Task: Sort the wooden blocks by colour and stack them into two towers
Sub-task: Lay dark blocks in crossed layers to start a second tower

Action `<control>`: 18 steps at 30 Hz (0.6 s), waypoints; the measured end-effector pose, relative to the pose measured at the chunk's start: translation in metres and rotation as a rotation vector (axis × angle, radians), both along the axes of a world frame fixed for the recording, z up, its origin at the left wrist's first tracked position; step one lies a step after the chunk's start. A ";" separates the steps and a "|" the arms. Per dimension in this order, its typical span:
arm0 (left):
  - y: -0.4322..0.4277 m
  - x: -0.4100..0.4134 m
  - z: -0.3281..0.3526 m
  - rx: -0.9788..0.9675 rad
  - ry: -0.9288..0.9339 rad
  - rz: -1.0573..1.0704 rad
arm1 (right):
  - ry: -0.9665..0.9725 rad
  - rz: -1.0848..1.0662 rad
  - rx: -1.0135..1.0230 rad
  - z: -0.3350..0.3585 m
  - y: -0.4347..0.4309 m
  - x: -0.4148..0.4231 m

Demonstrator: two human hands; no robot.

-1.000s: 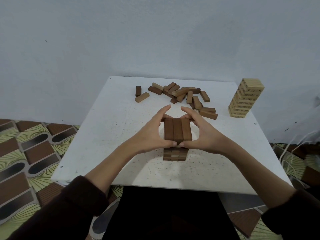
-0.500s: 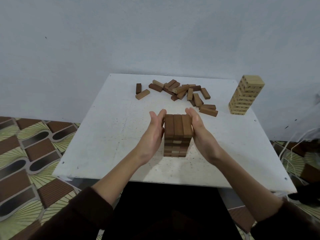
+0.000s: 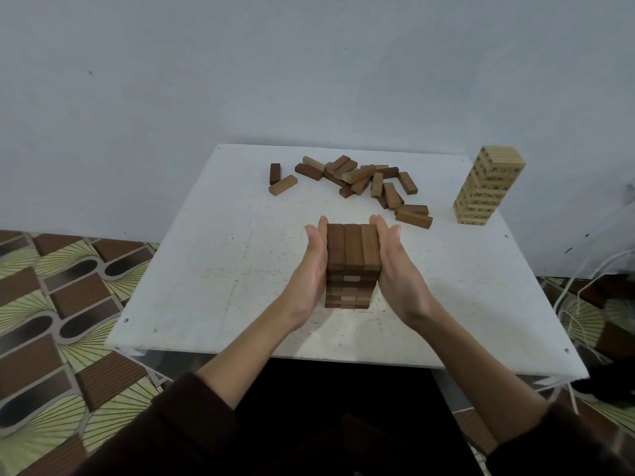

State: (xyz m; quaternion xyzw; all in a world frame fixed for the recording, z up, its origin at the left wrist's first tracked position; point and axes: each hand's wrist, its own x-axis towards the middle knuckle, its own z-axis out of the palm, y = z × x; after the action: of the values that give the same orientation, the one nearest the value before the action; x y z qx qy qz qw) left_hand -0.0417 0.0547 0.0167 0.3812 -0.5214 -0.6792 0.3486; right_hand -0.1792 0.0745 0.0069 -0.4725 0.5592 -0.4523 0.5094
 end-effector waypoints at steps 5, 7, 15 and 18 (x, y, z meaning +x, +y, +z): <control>0.002 0.001 -0.007 -0.012 -0.015 -0.010 | -0.006 -0.010 0.001 -0.004 0.002 0.001; 0.001 0.000 -0.010 -0.028 -0.015 -0.012 | 0.010 -0.015 0.004 -0.007 0.001 0.001; -0.013 0.014 -0.040 0.017 -0.069 0.029 | -0.007 -0.010 0.067 -0.034 -0.005 -0.014; -0.028 0.024 -0.044 -0.013 -0.152 0.114 | 0.015 -0.062 0.060 -0.037 -0.019 -0.027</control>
State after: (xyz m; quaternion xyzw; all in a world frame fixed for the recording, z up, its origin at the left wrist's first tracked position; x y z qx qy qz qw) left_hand -0.0180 0.0269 -0.0271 0.4586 -0.5280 -0.6240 0.3487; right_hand -0.2064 0.0557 -0.0299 -0.4427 0.5907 -0.4475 0.5048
